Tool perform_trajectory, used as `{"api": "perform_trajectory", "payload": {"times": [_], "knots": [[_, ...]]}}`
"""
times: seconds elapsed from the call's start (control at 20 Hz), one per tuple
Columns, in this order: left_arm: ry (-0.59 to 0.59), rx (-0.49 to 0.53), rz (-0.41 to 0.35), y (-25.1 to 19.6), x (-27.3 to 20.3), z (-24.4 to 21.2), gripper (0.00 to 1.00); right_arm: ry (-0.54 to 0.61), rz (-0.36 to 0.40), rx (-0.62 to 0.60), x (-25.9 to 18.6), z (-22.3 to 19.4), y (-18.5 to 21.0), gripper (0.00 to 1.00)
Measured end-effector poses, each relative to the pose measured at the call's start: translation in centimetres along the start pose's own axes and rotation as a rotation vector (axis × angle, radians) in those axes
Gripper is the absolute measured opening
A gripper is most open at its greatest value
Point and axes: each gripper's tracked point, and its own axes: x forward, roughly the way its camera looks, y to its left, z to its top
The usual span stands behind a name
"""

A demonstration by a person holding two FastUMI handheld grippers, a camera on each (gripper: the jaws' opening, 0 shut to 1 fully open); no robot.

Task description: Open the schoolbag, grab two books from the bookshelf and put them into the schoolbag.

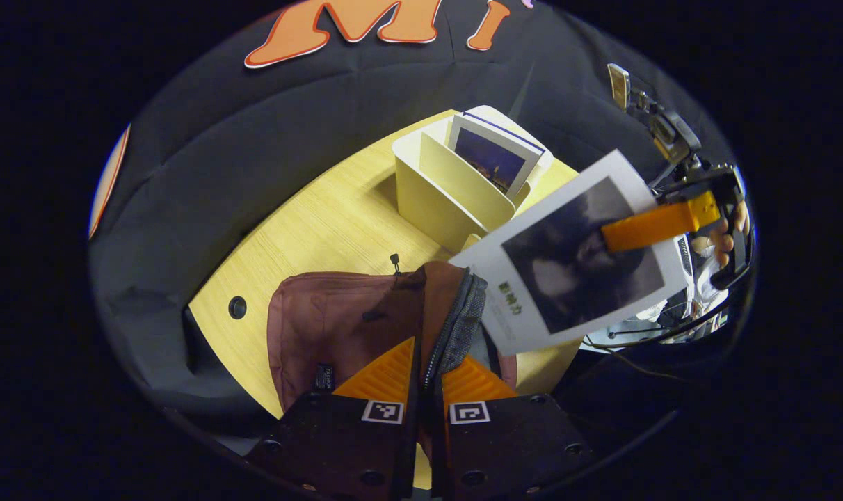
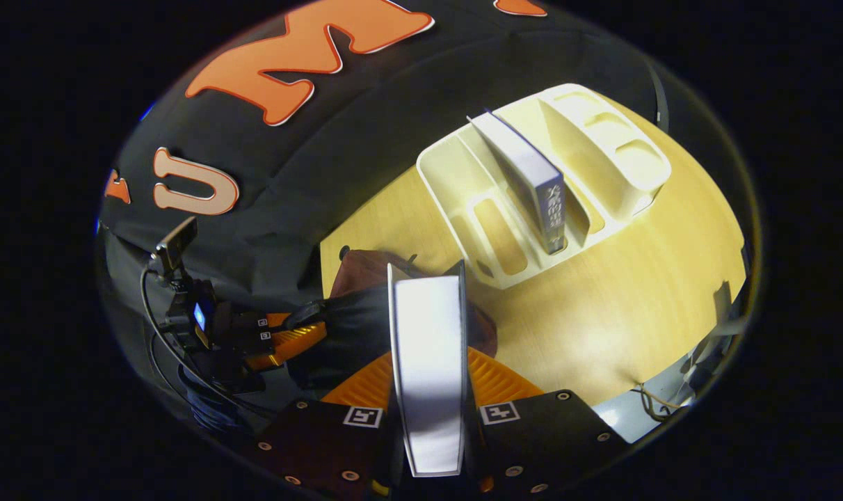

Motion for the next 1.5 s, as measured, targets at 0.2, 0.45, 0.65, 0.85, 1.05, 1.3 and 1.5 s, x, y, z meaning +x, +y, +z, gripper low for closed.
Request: {"api": "perform_trajectory", "payload": {"times": [0.2,0.45,0.65,0.85,1.05,1.3,1.5], "knots": [[-0.028,-0.001,-0.016,-1.3,0.0,0.5,0.1,-0.011,0.089,0.062,4.3,-1.8,0.6,0.36],[-0.094,-0.009,-0.051,-2.8,-0.1,1.0,0.1,-0.039,0.218,0.123,9.4,-2.3,1.3,0.36],[-0.116,-0.012,-0.07,-4.0,-0.4,1.0,0.1,-0.053,0.276,0.15,12.9,-3.0,2.2,0.35],[-0.128,0.03,-0.077,-5.5,-0.4,1.0,0.1,-0.04,0.309,0.152,16.3,-4.6,4.1,0.35],[-0.136,0.019,-0.086,-6.3,-0.2,1.0,0.1,-0.087,0.33,0.212,18.6,-4.3,5.1,0.35],[-0.147,-0.008,-0.09,-6.6,0.0,0.9,0.1,-0.118,0.323,0.21,20.8,-3.8,5.2,0.35],[-0.159,-0.047,-0.086,-5.9,-0.1,1.1,0.1,-0.143,0.225,0.178,20.8,-3.0,4.4,0.4]]}}
